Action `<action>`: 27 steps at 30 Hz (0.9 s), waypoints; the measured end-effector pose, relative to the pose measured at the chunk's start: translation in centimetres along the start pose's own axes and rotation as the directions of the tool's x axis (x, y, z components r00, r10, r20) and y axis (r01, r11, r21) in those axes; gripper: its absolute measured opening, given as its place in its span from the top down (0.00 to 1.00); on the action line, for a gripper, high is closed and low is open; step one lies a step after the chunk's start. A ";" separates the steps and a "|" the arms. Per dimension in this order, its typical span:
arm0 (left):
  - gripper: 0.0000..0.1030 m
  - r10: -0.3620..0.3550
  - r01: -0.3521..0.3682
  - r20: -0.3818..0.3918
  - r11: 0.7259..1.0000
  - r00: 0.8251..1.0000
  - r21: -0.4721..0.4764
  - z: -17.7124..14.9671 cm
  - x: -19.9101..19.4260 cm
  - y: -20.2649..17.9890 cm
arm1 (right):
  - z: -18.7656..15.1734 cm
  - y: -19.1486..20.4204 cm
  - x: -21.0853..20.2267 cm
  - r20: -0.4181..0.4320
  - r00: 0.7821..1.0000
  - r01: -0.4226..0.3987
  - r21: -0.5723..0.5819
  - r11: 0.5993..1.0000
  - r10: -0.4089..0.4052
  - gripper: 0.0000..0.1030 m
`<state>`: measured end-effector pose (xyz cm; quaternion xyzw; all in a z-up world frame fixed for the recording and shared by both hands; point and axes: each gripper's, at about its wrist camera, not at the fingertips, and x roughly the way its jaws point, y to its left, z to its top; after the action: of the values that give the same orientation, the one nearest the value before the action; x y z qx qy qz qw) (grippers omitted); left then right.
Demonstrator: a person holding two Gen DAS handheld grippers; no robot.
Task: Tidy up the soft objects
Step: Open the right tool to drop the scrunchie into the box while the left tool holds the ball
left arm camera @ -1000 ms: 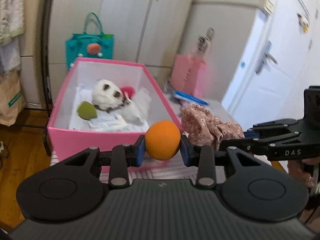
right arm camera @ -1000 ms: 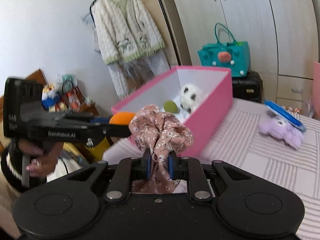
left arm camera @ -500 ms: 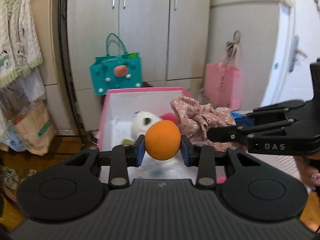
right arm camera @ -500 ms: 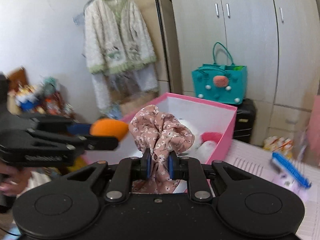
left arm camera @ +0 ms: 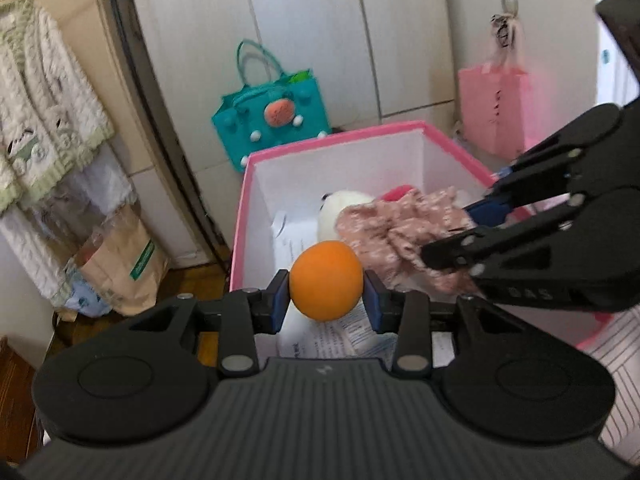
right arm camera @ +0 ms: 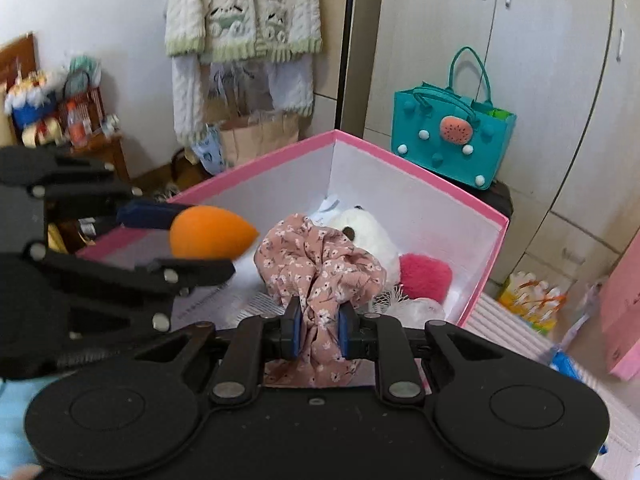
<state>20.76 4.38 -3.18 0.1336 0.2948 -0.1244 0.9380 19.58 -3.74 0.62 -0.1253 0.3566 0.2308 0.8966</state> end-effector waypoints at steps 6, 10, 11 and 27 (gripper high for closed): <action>0.51 0.030 -0.030 -0.016 0.999 0.999 0.013 0.0 0.6 -0.2 | 0.0 -1.0 1.1 -0.020 1.000 0.013 0.035 0.999 -0.012 0.56; 0.41 0.039 -0.039 0.016 0.999 0.999 0.011 0.1 -0.7 0.0 | -0.2 -1.5 0.3 -0.012 1.000 0.021 0.067 0.998 -0.020 0.43; 0.41 0.019 -0.019 0.022 1.000 1.000 0.006 0.0 -1.2 0.1 | -0.4 -1.5 0.0 -0.017 1.000 0.012 0.063 0.998 -0.011 0.43; 0.41 -0.181 0.182 -0.035 0.983 0.983 0.018 0.5 -10.0 -1.1 | -4.7 -1.5 -13.5 0.156 0.979 -0.145 0.077 0.986 0.132 0.40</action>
<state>12.72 4.70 2.92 0.1179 0.3199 -0.2103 0.9163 8.98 -11.28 6.82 -0.0429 0.3058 0.2855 0.9073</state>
